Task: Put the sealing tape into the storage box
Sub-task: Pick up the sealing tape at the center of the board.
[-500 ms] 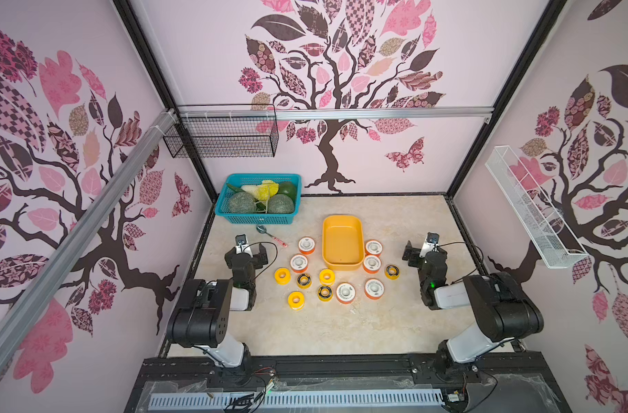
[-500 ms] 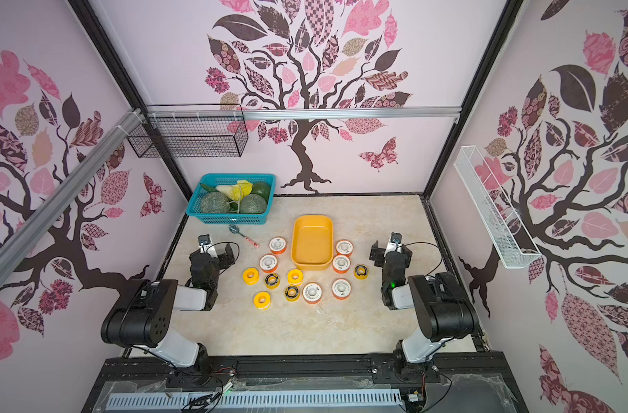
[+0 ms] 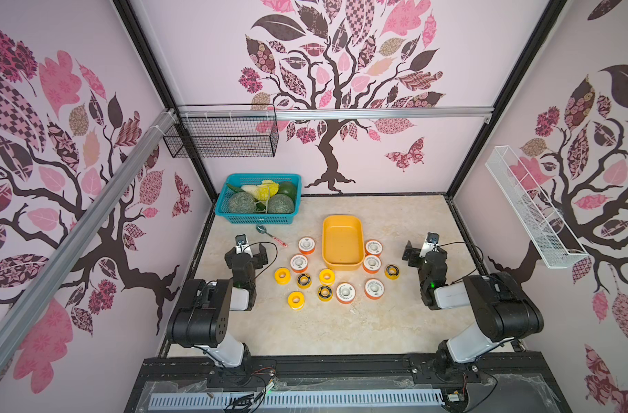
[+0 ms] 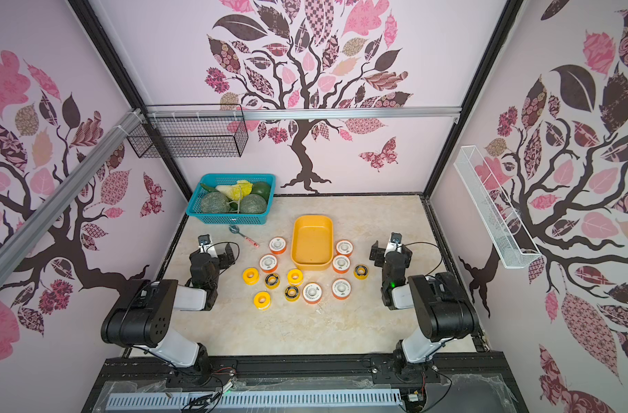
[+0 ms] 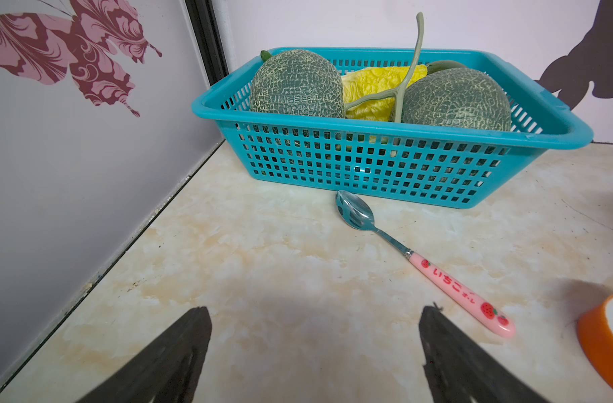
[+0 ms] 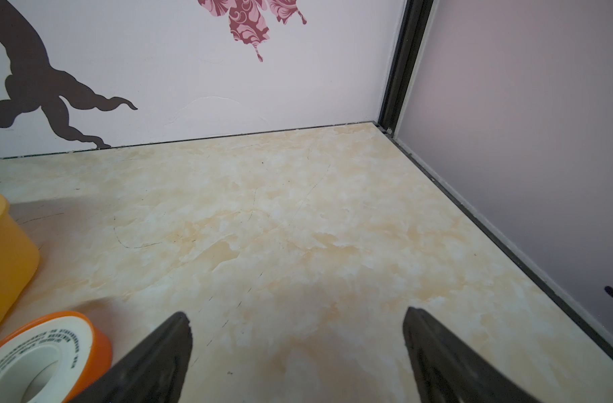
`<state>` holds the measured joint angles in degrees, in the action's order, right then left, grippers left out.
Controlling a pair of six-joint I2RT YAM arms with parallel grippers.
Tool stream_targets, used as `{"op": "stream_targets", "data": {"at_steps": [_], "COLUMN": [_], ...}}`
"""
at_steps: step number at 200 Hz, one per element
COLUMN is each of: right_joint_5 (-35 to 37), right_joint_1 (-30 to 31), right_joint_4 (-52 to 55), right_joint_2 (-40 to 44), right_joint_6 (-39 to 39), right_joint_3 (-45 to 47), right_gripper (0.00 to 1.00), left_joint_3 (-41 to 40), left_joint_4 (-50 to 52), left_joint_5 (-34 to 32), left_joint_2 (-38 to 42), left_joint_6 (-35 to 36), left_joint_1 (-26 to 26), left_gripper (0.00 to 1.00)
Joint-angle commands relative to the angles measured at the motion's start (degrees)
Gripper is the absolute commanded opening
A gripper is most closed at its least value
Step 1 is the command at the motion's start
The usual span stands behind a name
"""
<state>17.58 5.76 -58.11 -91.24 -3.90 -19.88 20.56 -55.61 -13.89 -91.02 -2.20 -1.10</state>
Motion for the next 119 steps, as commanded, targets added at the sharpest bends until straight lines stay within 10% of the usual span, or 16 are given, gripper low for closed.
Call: {"op": "stream_targets", "data": {"at_steps": [1,80,119], "right_joint_5": [0.48,1.79,5.27], "right_joint_1": [-0.29,-0.3,-0.21], "right_joint_4": [0.36,-0.73,19.93], "right_joint_2": [-0.44,0.35,11.06], "right_joint_6": [0.39,0.57,2.06], "right_joint_3": [-1.17,-0.61,-6.72], "right_gripper": [0.99,0.99,0.99], "left_joint_3": [-0.06,-1.43,-1.37], "left_joint_4": [-0.6,-3.2,3.21], "left_joint_5": [-0.35,-0.83,-4.05], "left_joint_2": [0.1,0.47,7.24], "left_joint_6": [-0.45,-0.59,-1.57], "left_joint_1": [0.29,0.25,0.22], "left_gripper": [0.99,0.98,0.98]}}
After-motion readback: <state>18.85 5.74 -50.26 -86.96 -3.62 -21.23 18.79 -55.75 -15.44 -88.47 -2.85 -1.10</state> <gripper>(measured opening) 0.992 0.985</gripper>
